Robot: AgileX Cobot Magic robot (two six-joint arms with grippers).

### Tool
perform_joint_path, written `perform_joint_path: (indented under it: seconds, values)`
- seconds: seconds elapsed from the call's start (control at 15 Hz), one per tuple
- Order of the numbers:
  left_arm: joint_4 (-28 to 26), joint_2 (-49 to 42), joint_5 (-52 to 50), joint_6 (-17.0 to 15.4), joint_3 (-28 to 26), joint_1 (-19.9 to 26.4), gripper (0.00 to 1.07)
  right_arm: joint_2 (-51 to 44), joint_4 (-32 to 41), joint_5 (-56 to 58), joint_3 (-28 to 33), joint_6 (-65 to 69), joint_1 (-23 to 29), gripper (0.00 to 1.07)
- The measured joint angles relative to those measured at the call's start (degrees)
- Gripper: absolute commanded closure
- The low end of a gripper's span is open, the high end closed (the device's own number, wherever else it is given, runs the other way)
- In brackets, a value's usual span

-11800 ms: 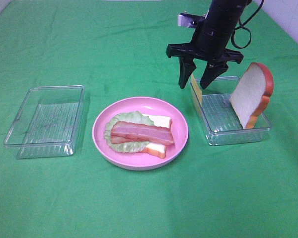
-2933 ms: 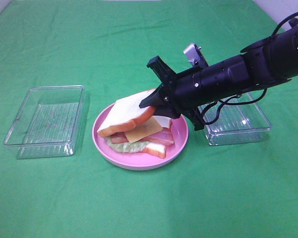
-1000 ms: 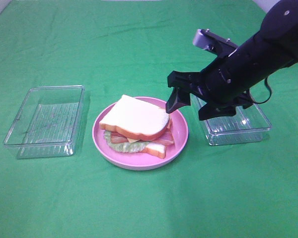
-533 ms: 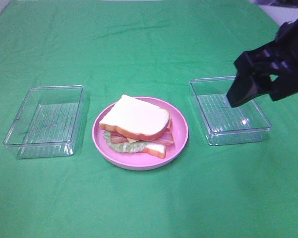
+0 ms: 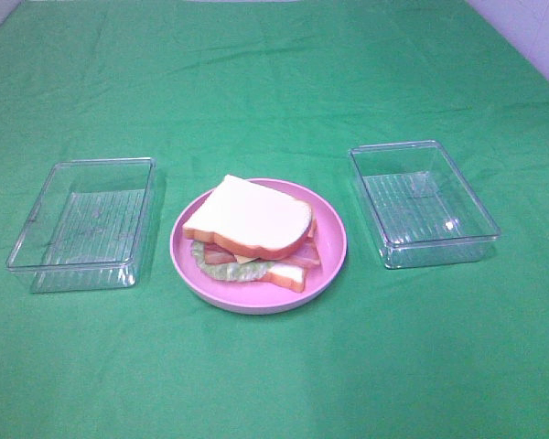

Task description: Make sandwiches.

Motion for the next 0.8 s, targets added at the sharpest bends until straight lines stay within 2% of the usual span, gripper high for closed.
perform_joint_path:
  seconds: [0.2, 0.4, 0.53, 0.8]
  values:
    - [0.0, 0.0, 0.0, 0.0, 0.0, 0.0, 0.27, -14.4, -0.6, 2.9, 4.1, -1.8, 0.0, 0.35]
    - [0.0, 0.0, 0.0, 0.0, 0.0, 0.0, 0.27, -25.0, -1.0, -0.1, 7.8, -5.4, 0.0, 0.35]
    - [0.0, 0.0, 0.0, 0.0, 0.0, 0.0, 0.27, -28.4, -1.0, -2.8, 9.1, -6.3, 0.0, 0.35]
    - [0.0, 0.0, 0.0, 0.0, 0.0, 0.0, 0.27, -28.9, -1.1, -4.6, 10.1, -8.8, 0.0, 0.35]
